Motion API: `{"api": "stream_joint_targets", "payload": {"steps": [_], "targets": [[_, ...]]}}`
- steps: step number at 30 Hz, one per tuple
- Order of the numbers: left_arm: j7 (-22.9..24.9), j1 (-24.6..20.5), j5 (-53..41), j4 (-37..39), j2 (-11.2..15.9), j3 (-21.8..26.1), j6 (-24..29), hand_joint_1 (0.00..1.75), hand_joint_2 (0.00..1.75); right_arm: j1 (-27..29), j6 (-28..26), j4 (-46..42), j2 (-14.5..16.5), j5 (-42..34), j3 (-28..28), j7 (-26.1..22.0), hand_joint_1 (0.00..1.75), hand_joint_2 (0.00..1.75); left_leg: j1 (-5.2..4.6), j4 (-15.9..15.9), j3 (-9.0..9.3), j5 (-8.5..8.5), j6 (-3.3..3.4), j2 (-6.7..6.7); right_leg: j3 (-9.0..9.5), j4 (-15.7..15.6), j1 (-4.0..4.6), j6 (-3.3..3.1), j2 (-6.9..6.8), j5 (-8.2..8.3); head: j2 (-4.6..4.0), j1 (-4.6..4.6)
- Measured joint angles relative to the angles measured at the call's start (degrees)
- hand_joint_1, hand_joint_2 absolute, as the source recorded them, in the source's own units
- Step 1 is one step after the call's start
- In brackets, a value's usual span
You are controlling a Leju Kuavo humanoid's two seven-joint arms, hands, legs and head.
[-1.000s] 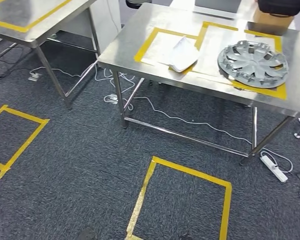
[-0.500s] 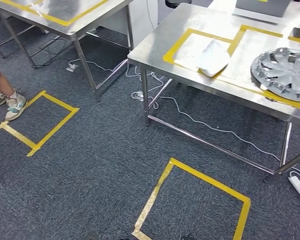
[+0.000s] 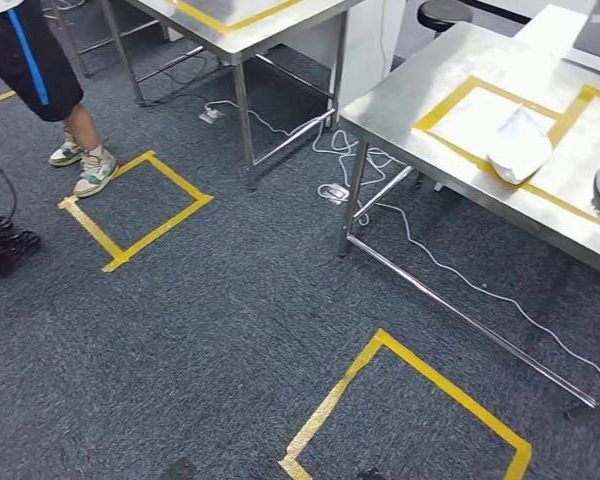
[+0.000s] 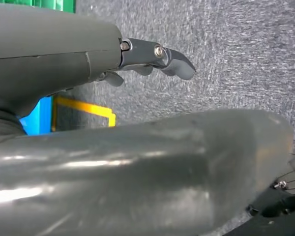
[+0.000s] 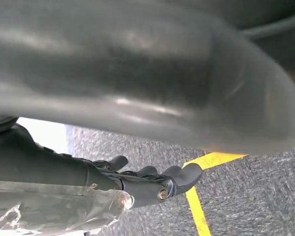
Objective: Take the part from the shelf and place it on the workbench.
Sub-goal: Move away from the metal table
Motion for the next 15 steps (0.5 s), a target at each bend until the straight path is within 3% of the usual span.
{"api": "stream_joint_targets", "payload": {"steps": [1, 2, 3, 5, 7, 9, 10, 12, 13, 15], "targets": [[0.1, 0.0, 0.0, 0.0, 0.0, 0.0, 0.0, 0.0, 0.0, 0.1, 0.0, 0.0, 0.0, 0.0, 0.0, 0.0, 0.0, 0.0, -0.04, 0.0, 0.0, 0.02, 0.01, -0.92, -0.87, 1.4, 0.02, -0.11, 0.16, 0.09, 0.0, 0.05], [0.1, 0.1, 0.0, 0.0, 0.0, 0.0, 0.0, 0.0, 0.0, 0.1, 0.0, 0.0, 0.0, 0.0, 0.0, 0.0, 0.0, 0.0, -0.06, 0.0, 0.05, 0.04, -0.01, -1.85, -0.63, 0.4, 0.01, -0.26, 0.32, 1.35, 0.0, 0.06], [0.2, 0.1, 0.0, 0.0, 0.0, 0.0, 0.0, 0.0, 0.0, 0.1, 0.0, 0.0, 0.0, 0.0, 0.0, 0.0, 0.0, 0.0, -0.05, 0.0, 0.11, 0.07, -0.08, -2.77, 0.72, -2.8, -0.02, -0.44, 0.77, 3.49, 0.0, 0.08], [0.2, 0.1, -0.1, 0.0, 0.0, 0.0, 0.0, 0.0, 0.0, 0.0, 0.0, 0.0, 0.0, 0.0, 0.0, 0.1, 0.0, 0.0, -0.05, 0.1, 0.08, 0.14, -0.38, -4.42, 4.27, -10.9, -0.34, -0.74, 3.42, 7.23, 0.0, 0.12], [0.2, 0.0, -0.1, 0.0, 0.0, 0.0, 0.0, 0.0, 0.0, -0.1, 0.0, 0.0, 0.0, 0.1, 0.0, 0.0, 0.0, 0.0, 0.01, 0.2, -0.29, 0.36, -1.04, -5.78, 6.03, -14.8, -0.53, -0.9, 5.36, 8.17, 0.0, 0.11], [0.3, 0.2, -0.1, 0.0, 0.0, 0.0, 0.0, 0.0, 0.0, -0.2, 0.0, 0.0, 0.0, 0.1, 0.0, 0.0, 0.0, 0.0, 0.23, 0.0, -0.67, 0.72, -1.85, -7.0, 6.24, -15.2, -0.39, -1.34, 4.58, 8.18, 0.0, 0.09], [0.3, 0.3, -0.2, 0.0, 0.1, 0.0, 0.0, 0.0, 0.0, -0.2, 0.0, 0.0, 0.0, 0.2, 0.0, 0.0, 0.0, 0.0, 0.24, 0.1, -0.88, 0.61, -2.15, -6.56, 6.33, -15.4, -0.37, -1.71, 3.9, 8.35, 0.0, 0.09], [0.3, 0.3, -0.2, 0.0, 0.1, 0.0, 0.0, 0.0, 0.0, -0.2, 0.0, 0.0, 0.0, 0.2, 0.0, 0.0, 0.0, 0.0, 0.05, 3.0, -2.43, -1.45, -2.64, -3.64, 6.5, -15.9, -0.42, -2.44, 2.32, 8.71, 0.0, -0.25], [0.3, 0.2, -0.2, 0.0, 0.1, 0.0, 0.0, 0.0, 0.0, -0.2, 0.0, 0.0, 0.0, 0.3, 0.0, 0.0, 0.0, 0.0, -0.04, 6.2, -3.95, -3.3, -2.82, -1.69, 6.53, -16.0, -0.34, -2.64, 1.45, 8.76, 0.0, -0.42], [0.3, 0.0, -0.3, 0.0, 0.0, 0.0, 0.1, 0.0, 0.0, -0.1, 0.0, 0.0, 0.0, 0.3, 0.0, 0.0, 0.0, 0.0, 0.05, 13.3, -7.39, -6.47, -3.19, 0.08, 6.49, -16.0, -0.18, -2.84, -0.45, 8.7, 0.0, -0.58]]}}
